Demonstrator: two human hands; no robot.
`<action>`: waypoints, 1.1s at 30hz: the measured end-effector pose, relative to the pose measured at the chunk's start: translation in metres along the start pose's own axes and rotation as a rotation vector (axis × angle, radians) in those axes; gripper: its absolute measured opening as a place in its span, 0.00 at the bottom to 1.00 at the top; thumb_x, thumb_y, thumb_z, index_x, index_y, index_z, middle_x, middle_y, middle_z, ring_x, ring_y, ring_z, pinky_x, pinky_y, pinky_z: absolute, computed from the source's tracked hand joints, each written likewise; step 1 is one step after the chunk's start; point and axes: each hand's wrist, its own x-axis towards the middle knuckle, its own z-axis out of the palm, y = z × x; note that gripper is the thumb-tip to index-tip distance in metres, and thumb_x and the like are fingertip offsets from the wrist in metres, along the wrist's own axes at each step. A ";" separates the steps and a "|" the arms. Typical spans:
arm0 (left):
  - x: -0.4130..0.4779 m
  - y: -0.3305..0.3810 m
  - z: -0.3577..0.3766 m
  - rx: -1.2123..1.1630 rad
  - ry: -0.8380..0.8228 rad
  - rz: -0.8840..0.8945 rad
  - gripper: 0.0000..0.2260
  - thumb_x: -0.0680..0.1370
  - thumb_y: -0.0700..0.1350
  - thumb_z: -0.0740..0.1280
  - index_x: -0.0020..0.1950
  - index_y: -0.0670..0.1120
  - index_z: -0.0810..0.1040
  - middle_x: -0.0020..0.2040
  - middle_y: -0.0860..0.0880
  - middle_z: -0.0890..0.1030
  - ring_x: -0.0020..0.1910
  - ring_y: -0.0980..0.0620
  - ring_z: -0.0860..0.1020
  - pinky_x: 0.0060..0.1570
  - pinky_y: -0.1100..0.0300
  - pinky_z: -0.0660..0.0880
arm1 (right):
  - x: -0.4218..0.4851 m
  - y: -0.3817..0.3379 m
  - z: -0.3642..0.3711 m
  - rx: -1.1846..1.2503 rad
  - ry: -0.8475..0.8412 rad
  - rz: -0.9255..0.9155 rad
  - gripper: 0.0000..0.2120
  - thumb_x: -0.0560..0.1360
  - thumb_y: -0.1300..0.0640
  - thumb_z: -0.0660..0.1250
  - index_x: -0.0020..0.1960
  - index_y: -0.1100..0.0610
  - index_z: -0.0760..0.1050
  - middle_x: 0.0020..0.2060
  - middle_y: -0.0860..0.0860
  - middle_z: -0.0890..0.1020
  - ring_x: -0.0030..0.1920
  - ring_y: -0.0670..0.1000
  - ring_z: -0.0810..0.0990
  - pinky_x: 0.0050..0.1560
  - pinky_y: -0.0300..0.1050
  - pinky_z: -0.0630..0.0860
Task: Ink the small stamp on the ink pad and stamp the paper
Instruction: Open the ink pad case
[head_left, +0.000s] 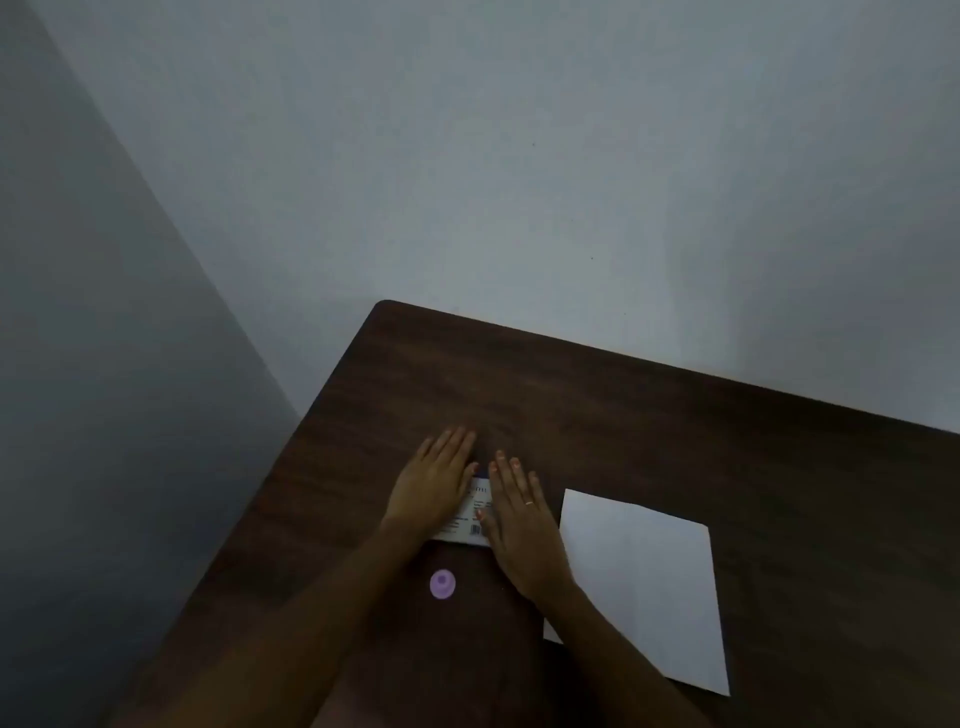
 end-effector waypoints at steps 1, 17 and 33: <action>-0.002 -0.004 0.000 -0.061 0.063 -0.011 0.35 0.72 0.58 0.35 0.73 0.44 0.59 0.74 0.45 0.62 0.73 0.50 0.59 0.71 0.57 0.52 | -0.001 -0.001 -0.001 0.007 -0.050 -0.013 0.36 0.69 0.32 0.37 0.69 0.53 0.34 0.68 0.46 0.36 0.70 0.44 0.35 0.72 0.43 0.36; -0.037 -0.063 0.022 -0.194 -0.077 0.135 0.46 0.64 0.75 0.53 0.74 0.53 0.45 0.76 0.54 0.48 0.72 0.59 0.44 0.72 0.55 0.57 | 0.004 0.008 -0.010 -0.086 -0.214 -0.133 0.52 0.59 0.24 0.40 0.73 0.57 0.42 0.75 0.53 0.44 0.72 0.47 0.37 0.70 0.43 0.35; -0.035 -0.063 0.018 -0.457 0.000 0.028 0.54 0.63 0.63 0.72 0.74 0.53 0.38 0.77 0.51 0.51 0.73 0.55 0.53 0.71 0.55 0.55 | 0.073 -0.003 -0.045 0.387 0.230 0.052 0.09 0.76 0.61 0.62 0.54 0.62 0.77 0.51 0.57 0.80 0.51 0.51 0.77 0.52 0.36 0.71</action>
